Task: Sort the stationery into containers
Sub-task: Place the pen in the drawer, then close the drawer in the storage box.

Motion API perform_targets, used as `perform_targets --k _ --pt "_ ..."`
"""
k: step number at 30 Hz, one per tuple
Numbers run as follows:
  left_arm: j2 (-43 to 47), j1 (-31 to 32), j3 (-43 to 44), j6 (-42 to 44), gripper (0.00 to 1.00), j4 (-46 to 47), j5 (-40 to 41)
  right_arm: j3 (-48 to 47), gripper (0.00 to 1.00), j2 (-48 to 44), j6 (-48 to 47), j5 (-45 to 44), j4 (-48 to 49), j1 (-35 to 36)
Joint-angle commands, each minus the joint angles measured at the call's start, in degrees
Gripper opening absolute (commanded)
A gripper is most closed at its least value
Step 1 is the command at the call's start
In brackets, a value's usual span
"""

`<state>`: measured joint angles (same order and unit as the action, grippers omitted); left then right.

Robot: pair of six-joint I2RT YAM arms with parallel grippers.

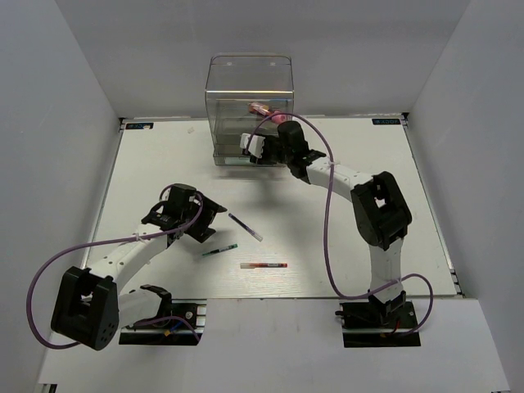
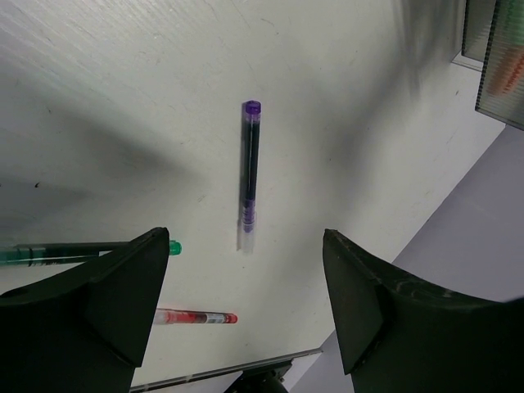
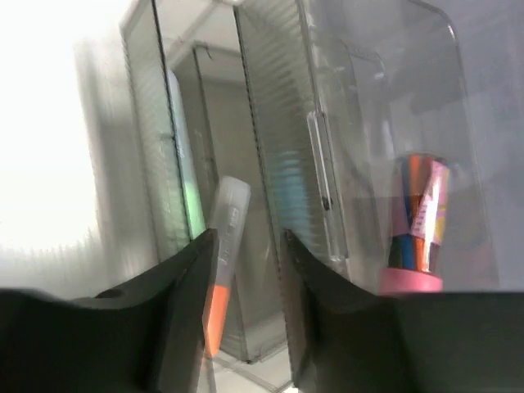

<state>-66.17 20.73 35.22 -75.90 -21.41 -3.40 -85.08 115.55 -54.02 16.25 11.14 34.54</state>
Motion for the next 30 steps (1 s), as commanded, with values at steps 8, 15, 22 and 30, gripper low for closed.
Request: perform_targets --k 8,15,22,30 --pt "1.13 -0.34 -0.42 0.05 0.85 -0.04 0.59 -7.09 0.0 -4.73 -4.24 24.76 -21.31 -0.62" --pt "2.89 -0.34 -1.03 0.05 0.85 -0.04 0.59 -15.55 0.0 3.18 -10.14 23.06 -35.22 -0.53" --pt "4.03 -0.34 -1.56 0.05 0.85 -0.04 0.59 -18.98 0.0 8.02 -7.77 14.87 -32.42 -0.36" --pt "3.51 -0.34 -1.56 0.05 0.85 -0.04 0.59 -16.7 0.0 9.34 -0.65 1.07 -19.42 0.26"
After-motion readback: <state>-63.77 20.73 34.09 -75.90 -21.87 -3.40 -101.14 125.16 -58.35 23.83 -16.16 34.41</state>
